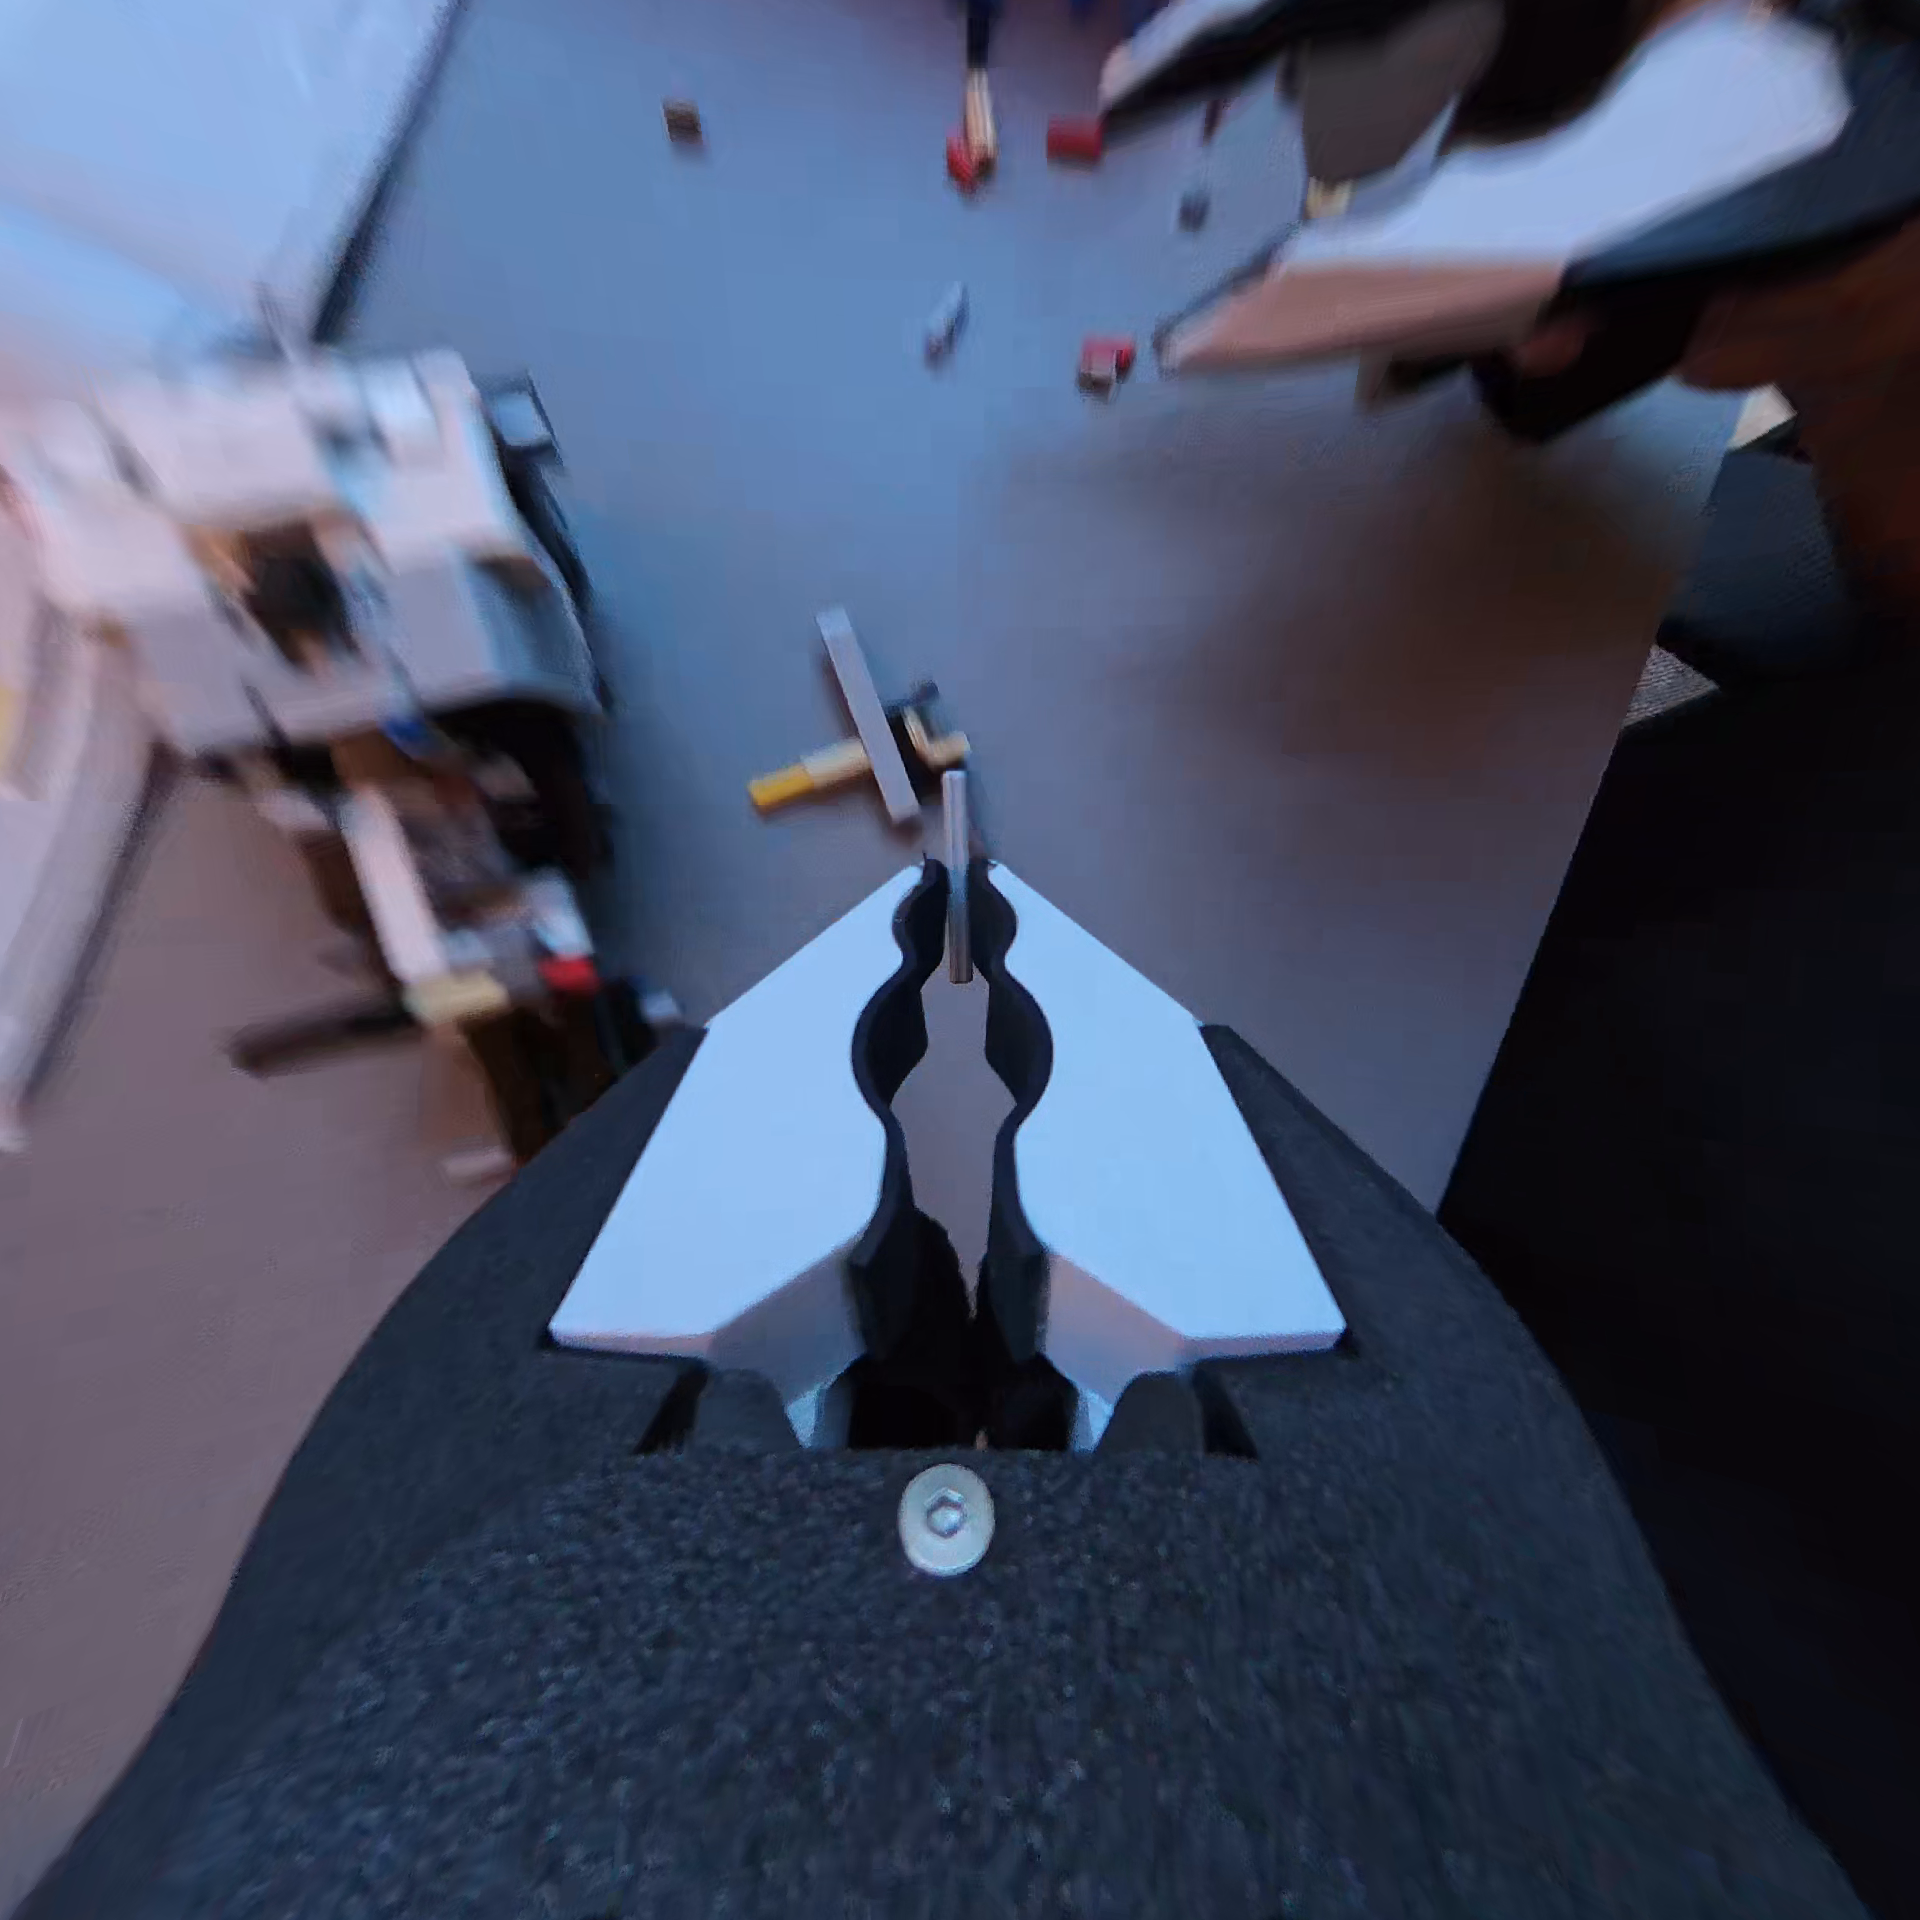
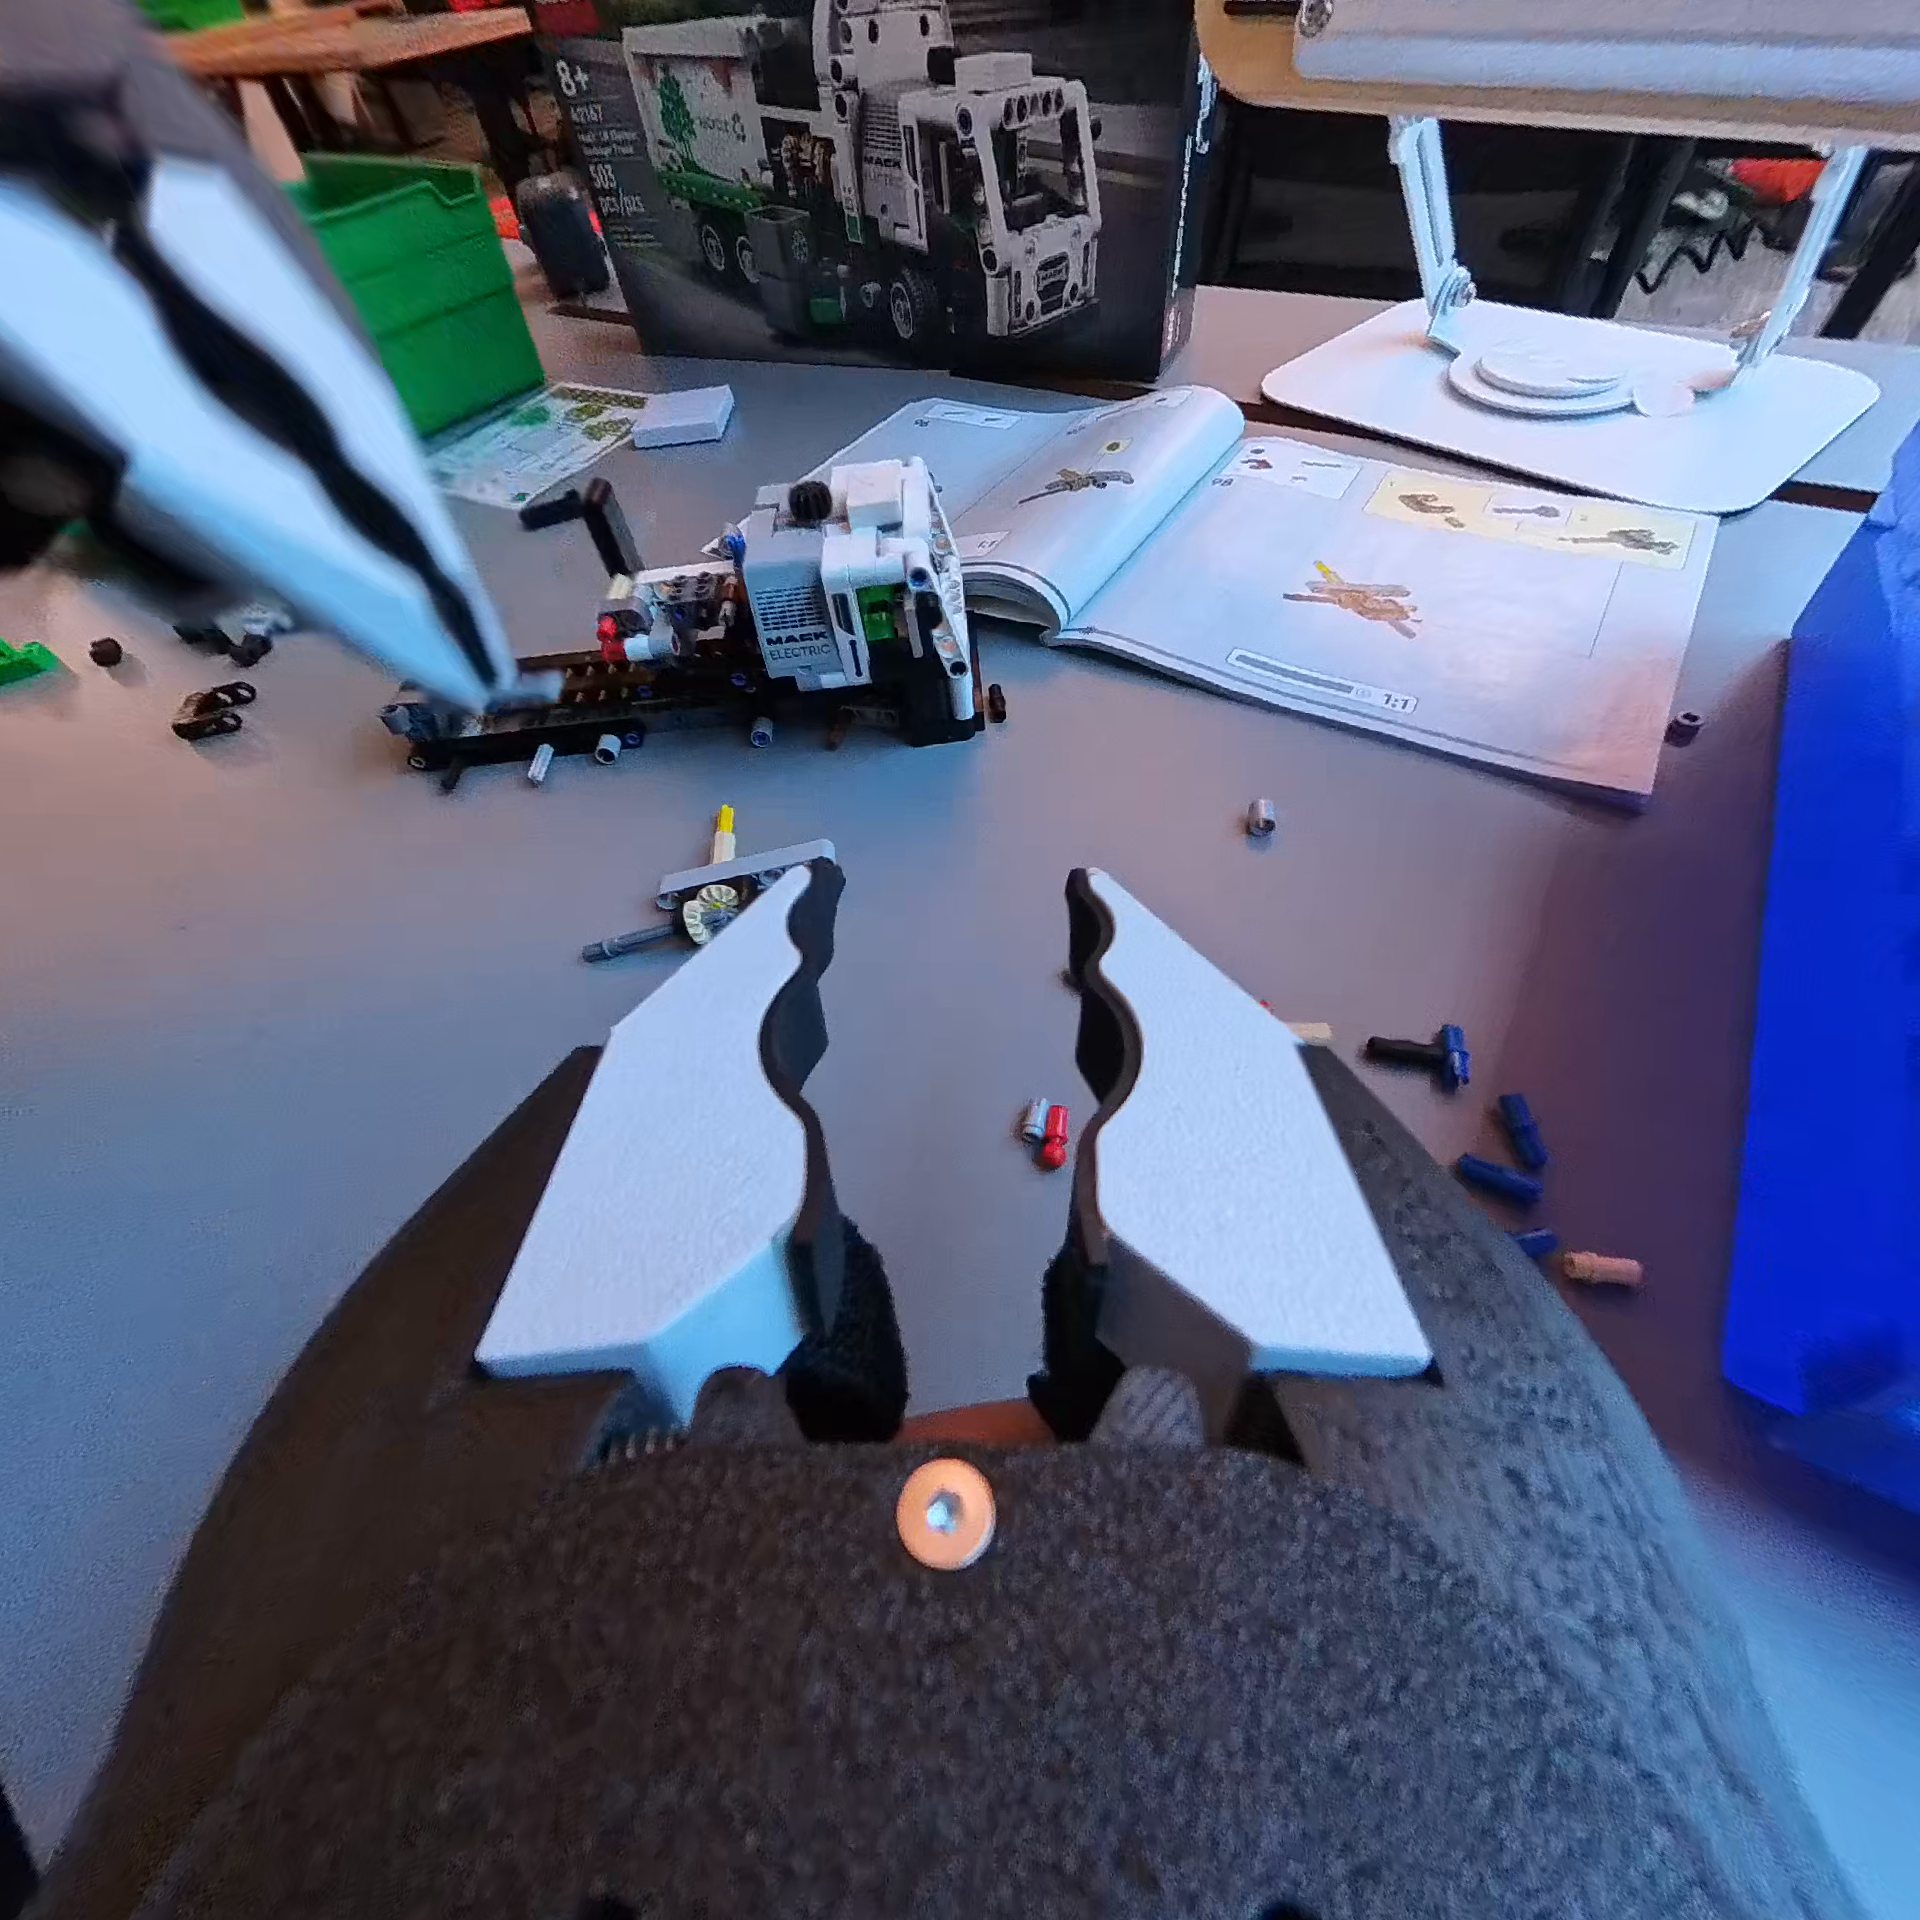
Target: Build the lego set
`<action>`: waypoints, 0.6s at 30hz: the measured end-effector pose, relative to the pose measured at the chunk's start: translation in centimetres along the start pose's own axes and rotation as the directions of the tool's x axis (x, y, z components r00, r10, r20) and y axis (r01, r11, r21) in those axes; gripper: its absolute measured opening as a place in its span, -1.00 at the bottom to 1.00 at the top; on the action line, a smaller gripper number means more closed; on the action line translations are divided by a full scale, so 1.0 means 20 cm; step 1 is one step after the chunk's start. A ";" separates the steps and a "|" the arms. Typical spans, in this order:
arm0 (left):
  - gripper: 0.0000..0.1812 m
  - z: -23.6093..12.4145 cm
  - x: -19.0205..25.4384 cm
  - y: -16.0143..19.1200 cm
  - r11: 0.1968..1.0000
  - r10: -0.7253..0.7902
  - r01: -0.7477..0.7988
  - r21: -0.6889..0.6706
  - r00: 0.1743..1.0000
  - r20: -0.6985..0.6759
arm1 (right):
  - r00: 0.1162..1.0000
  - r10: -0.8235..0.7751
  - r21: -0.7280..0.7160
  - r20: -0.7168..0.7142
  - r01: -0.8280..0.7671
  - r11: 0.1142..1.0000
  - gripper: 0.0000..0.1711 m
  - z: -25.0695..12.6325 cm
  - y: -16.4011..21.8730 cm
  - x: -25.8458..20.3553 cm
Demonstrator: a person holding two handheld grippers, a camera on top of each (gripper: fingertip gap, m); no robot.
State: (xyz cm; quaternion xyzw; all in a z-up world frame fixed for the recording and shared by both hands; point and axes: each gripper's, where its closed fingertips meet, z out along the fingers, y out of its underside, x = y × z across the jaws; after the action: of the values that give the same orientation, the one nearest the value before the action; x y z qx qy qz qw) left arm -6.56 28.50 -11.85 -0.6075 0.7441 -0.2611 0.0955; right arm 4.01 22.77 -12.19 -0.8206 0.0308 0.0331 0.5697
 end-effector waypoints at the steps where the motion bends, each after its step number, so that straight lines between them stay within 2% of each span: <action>1: -0.98 0.03 0.03 0.09 0.999 -0.038 0.038 -0.013 0.999 0.005 | 1.000 -0.009 -0.002 -0.001 0.009 1.000 -0.48 0.00 0.00 0.00; 4: -0.97 0.12 0.10 0.27 0.996 -0.069 0.071 -0.053 0.997 0.041 | 1.000 -0.020 -0.001 0.000 0.020 1.000 -0.48 0.01 -0.01 -0.03; 6: -0.97 0.17 0.14 0.31 0.996 -0.063 0.066 -0.053 0.997 0.050 | 1.000 -0.019 -0.007 0.001 0.019 1.000 -0.48 0.02 -0.01 -0.03; 9: -0.98 0.22 0.18 0.34 0.995 -0.088 0.090 -0.051 0.995 0.038 | 1.000 -0.022 -0.014 -0.002 0.022 1.000 -0.48 0.03 -0.01 -0.05; 18: -0.98 0.26 0.18 0.35 0.998 0.016 -0.011 -0.057 0.996 0.091 | 1.000 -0.016 -0.018 0.001 0.016 1.000 -0.48 0.03 -0.02 -0.10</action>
State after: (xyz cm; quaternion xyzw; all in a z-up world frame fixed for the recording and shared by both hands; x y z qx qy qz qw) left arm -11.01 24.46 -19.16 -0.6162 0.7502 -0.2111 0.1141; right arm 1.96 23.53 -11.95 -0.8258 0.0239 0.0291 0.5626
